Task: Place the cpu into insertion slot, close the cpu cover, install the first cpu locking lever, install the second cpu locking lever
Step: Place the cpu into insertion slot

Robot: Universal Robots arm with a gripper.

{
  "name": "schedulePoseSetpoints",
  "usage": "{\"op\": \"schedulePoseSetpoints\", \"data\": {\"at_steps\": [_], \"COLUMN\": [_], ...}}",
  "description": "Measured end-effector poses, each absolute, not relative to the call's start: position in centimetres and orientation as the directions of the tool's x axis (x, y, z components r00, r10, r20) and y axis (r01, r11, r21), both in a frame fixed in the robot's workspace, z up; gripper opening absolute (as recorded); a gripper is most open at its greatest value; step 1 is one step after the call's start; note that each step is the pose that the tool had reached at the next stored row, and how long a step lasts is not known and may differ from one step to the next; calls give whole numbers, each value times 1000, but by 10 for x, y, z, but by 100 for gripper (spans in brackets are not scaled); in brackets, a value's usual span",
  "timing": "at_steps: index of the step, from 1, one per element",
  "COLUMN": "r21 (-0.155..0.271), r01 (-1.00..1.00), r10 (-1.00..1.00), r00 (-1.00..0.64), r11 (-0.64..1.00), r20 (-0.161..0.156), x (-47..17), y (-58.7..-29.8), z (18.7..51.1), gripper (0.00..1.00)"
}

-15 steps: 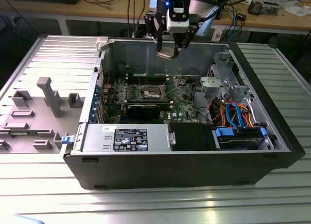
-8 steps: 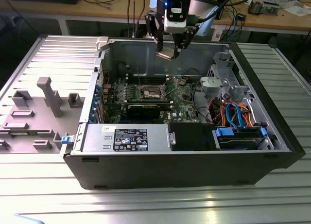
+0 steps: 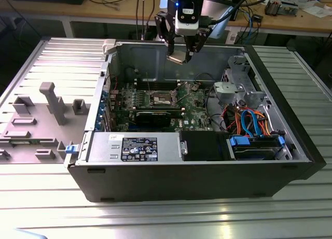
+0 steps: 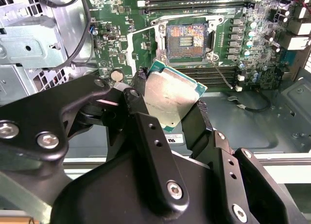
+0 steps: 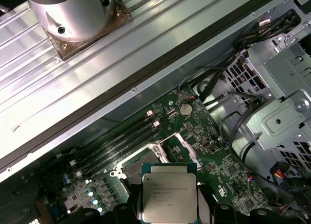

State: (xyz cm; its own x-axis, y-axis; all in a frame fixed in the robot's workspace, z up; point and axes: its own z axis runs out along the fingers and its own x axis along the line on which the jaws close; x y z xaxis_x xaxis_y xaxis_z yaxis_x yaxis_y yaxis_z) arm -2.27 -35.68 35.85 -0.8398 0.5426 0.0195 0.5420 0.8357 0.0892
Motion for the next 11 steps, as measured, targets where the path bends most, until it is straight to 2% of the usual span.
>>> {"op": "schedulePoseSetpoints", "data": {"at_steps": [11], "r21": [89], "r01": [570], "r10": [571], "r00": [-821], "r11": [817], "r20": [19], "x": [-23], "y": [-357], "z": [359], "gripper": [54]}}
